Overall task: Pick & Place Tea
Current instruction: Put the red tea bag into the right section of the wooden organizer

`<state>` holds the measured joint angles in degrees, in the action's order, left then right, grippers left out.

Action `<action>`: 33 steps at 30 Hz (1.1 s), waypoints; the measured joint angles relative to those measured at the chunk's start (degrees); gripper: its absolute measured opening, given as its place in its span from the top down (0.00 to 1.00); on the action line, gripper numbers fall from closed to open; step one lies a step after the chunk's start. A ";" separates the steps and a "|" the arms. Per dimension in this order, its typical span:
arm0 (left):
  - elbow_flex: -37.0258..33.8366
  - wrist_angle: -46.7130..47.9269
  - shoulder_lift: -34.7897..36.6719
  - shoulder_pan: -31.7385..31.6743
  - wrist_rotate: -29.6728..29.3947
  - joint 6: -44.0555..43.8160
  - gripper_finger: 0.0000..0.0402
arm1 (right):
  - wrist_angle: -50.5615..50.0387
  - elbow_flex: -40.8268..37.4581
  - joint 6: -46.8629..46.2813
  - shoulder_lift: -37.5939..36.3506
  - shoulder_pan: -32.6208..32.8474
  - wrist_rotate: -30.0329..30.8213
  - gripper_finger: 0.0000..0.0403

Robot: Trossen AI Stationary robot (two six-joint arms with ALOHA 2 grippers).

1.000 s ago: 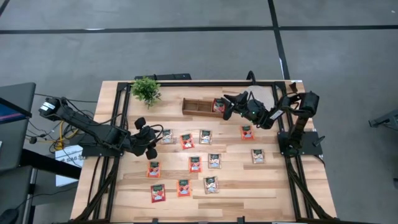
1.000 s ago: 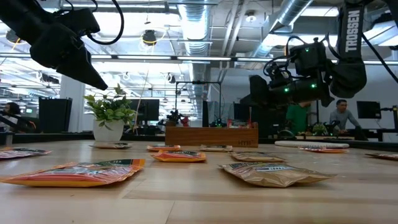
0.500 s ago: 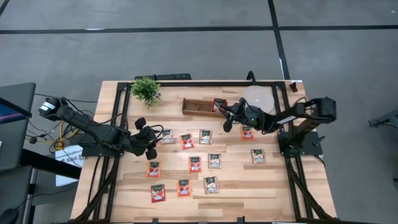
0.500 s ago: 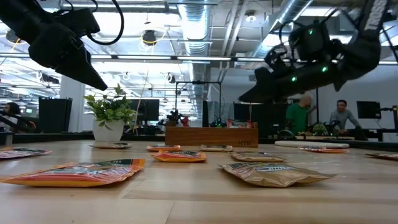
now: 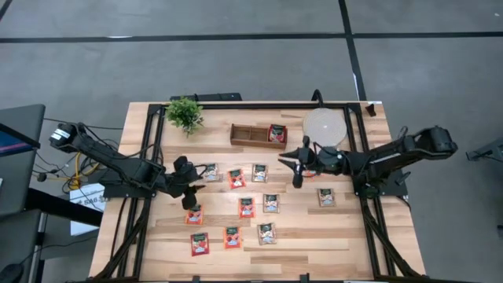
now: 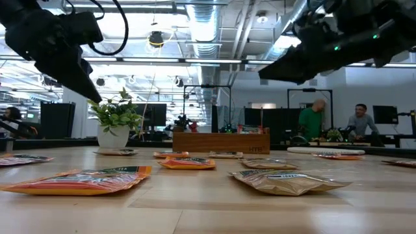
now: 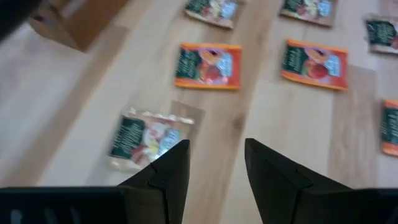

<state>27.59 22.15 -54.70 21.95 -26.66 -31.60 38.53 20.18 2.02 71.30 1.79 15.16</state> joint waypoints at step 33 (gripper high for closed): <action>27.74 12.69 -40.68 14.83 25.98 -16.91 0.63 | -6.48 0.00 -0.50 -4.58 4.47 -0.04 0.81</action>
<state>55.34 34.84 -95.37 36.78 -0.68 -48.51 32.05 20.18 1.52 66.72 6.26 15.11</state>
